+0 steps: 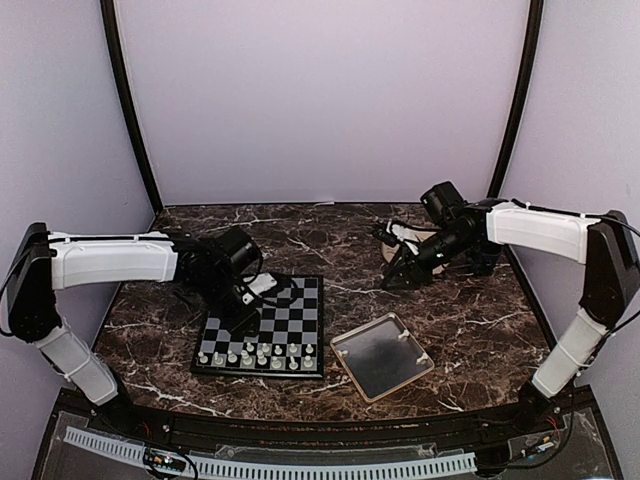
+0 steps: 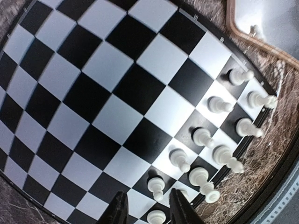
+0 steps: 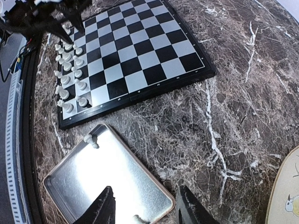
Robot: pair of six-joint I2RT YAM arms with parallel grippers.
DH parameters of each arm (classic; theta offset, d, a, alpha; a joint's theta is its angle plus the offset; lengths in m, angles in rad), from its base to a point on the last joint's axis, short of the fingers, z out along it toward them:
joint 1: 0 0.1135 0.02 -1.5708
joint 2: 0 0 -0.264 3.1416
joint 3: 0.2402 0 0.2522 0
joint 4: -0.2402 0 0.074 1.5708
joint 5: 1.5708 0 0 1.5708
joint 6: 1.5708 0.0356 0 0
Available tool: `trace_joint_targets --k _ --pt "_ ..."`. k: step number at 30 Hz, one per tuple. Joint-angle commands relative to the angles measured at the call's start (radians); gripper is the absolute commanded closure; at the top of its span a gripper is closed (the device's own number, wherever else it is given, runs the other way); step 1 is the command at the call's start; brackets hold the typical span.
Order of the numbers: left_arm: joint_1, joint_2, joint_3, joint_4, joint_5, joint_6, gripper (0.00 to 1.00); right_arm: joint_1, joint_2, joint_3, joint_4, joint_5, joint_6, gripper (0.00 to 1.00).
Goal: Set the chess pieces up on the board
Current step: Place the pawn on d2, then pick up the pawn from the storage box.
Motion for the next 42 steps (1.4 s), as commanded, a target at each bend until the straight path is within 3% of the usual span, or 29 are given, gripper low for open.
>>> trace_joint_targets --k 1,7,13,23,42 --pt "-0.025 -0.101 0.056 0.048 0.008 0.055 0.67 -0.005 -0.03 0.009 -0.107 0.036 -0.083 0.57" --pt "-0.044 -0.118 0.054 0.264 0.069 0.016 0.66 0.013 -0.081 -0.038 -0.161 0.178 -0.221 0.61" --pt "-0.045 -0.092 0.034 0.445 0.107 -0.072 0.66 0.136 -0.058 -0.069 -0.201 0.437 -0.345 0.64" --pt "-0.045 -0.113 -0.039 0.522 0.092 -0.122 0.66 0.289 0.13 0.034 -0.277 0.618 -0.366 0.66" --pt "-0.045 -0.114 -0.102 0.574 0.102 -0.142 0.67 0.356 0.24 0.051 -0.33 0.761 -0.321 0.69"
